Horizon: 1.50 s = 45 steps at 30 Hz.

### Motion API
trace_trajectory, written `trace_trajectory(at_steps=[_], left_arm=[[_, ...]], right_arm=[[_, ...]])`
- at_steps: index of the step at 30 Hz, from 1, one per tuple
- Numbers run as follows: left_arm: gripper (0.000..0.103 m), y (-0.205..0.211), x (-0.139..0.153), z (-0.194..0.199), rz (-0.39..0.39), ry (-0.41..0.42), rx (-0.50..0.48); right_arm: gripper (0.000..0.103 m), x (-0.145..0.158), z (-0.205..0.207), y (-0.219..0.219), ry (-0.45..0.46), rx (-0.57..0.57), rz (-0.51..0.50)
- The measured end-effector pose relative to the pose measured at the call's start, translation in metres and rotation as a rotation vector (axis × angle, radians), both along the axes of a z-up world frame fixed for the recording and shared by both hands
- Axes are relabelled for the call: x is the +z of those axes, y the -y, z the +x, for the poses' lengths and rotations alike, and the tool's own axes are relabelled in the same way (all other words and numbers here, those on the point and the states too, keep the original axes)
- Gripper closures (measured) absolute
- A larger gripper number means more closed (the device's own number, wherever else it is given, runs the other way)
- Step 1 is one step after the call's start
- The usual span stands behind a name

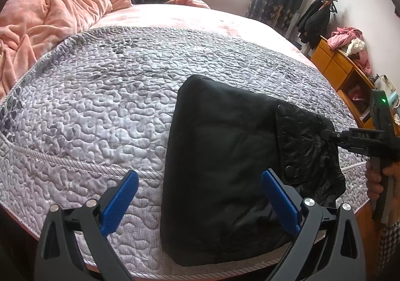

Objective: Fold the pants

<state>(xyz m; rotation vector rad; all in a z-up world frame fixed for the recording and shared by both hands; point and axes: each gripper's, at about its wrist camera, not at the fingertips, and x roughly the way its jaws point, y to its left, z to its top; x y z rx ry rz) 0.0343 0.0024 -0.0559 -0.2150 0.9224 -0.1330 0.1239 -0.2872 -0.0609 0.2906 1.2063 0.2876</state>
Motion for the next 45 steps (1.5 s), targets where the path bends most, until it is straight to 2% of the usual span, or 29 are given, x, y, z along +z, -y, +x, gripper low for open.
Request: trace_trajectory(at_steps=[5,7,9,13,18,22,27,36,42,45], left_arm=[[0.004,0.001,-0.003,0.002,0.006,-0.01,0.0],[0.004,0.001,-0.005,0.002,0.007,-0.013,0.001],[0.004,0.001,-0.006,0.003,0.007,-0.016,0.002],[0.004,0.001,-0.008,0.006,0.008,-0.021,0.003],[0.004,0.004,-0.011,0.007,0.008,-0.029,0.003],[0.004,0.005,-0.011,0.007,0.01,-0.029,-0.001],[0.004,0.008,-0.012,0.008,0.015,-0.034,-0.005],[0.004,0.01,-0.012,0.008,0.017,-0.033,-0.009],[0.004,0.012,-0.017,0.009,0.023,-0.047,-0.009],[0.004,0.012,-0.02,0.01,0.027,-0.054,-0.013]], right_arm=[[0.066,0.002,-0.022,0.004,0.001,0.018,-0.02],[0.057,0.001,-0.034,0.001,-0.007,0.042,-0.039],[0.054,0.001,-0.044,-0.002,-0.01,0.062,-0.053],[0.051,-0.005,-0.065,-0.01,-0.022,0.107,-0.109],[0.05,-0.014,-0.075,-0.012,-0.038,0.116,-0.095],[0.072,-0.015,-0.074,-0.014,-0.033,0.12,-0.078],[0.082,-0.005,-0.073,-0.016,-0.012,0.136,-0.086],[0.086,0.016,-0.071,0.009,0.02,0.074,-0.067],[0.085,0.0,-0.07,0.016,-0.011,0.053,-0.084],[0.08,-0.004,-0.073,0.01,-0.012,0.055,-0.096]])
